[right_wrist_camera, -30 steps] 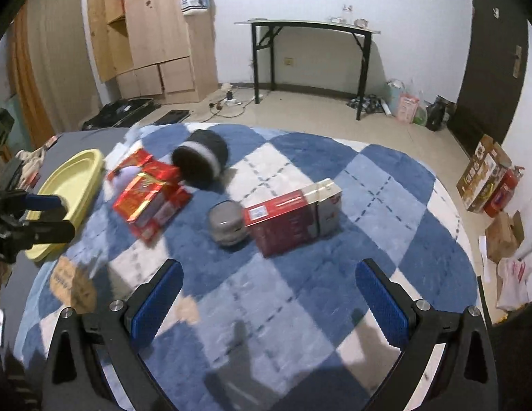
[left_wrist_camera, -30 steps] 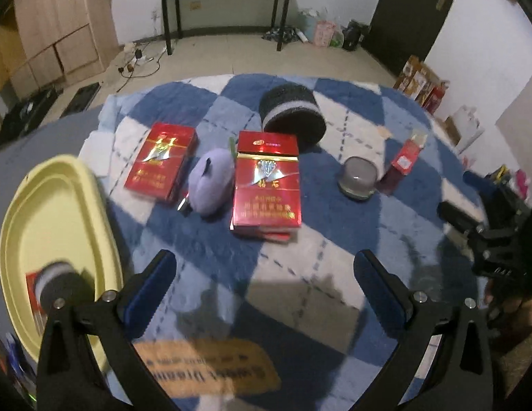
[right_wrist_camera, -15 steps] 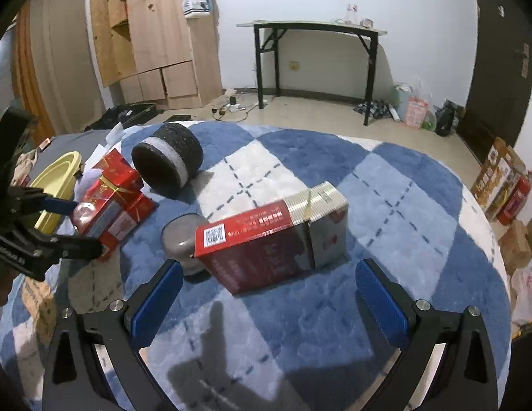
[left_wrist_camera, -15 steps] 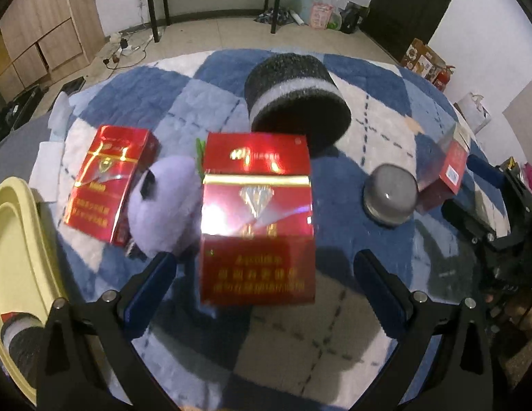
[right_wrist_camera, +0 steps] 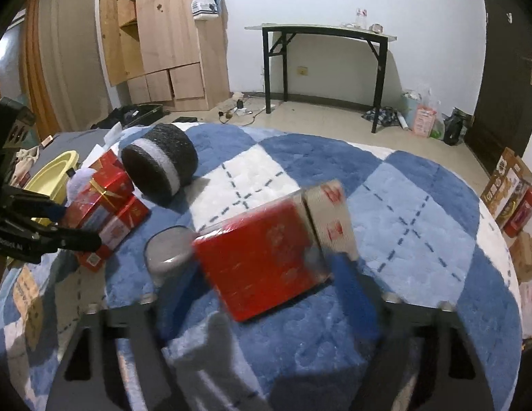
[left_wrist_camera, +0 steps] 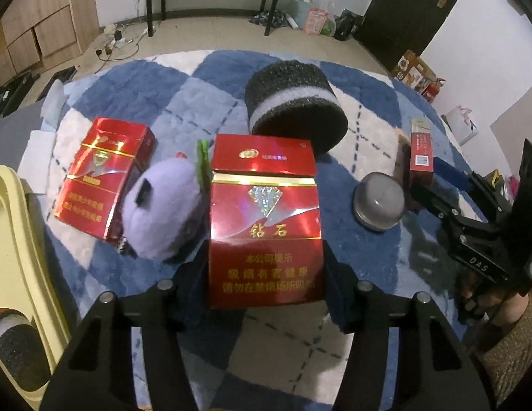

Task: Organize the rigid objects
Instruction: 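Lift both boxes, carry them over yellow tray and release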

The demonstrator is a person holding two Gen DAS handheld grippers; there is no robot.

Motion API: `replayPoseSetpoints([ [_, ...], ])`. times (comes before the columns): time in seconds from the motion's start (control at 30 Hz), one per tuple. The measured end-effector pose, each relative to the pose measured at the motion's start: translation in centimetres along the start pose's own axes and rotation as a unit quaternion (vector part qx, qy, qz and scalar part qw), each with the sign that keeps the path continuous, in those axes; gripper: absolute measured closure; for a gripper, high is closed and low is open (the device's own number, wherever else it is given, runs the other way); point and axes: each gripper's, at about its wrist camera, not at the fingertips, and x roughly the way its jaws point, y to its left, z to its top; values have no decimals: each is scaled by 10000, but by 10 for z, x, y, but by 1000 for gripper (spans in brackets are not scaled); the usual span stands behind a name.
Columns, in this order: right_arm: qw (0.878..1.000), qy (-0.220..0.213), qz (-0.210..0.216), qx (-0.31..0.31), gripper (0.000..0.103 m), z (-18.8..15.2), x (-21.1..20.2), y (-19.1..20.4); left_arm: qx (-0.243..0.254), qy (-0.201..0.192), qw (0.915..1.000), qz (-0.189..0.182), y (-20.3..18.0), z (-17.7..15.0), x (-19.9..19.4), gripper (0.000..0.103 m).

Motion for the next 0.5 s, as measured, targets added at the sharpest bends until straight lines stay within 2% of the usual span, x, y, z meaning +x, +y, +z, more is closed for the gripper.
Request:
replayPoseSetpoints([
  [0.13,10000,20,19,8,40,0,-1,1,-70,34,10000,44,2,1,0,43],
  [0.27,9999,95,-25,72,33,-1,3,0,-82,48,9999,38,1,0,4,43],
  [0.33,9996,158,-8,243,19,0,4,-1,-112,51,9999,21,1,1,5,43],
  [0.37,9990,237,-9,390,6,1,5,-2,-119,46,9999,3,1,1,4,43],
  [0.5,9907,288,319,1288,4,5,1,-12,-68,-18,10000,-65,-2,2,1,43],
])
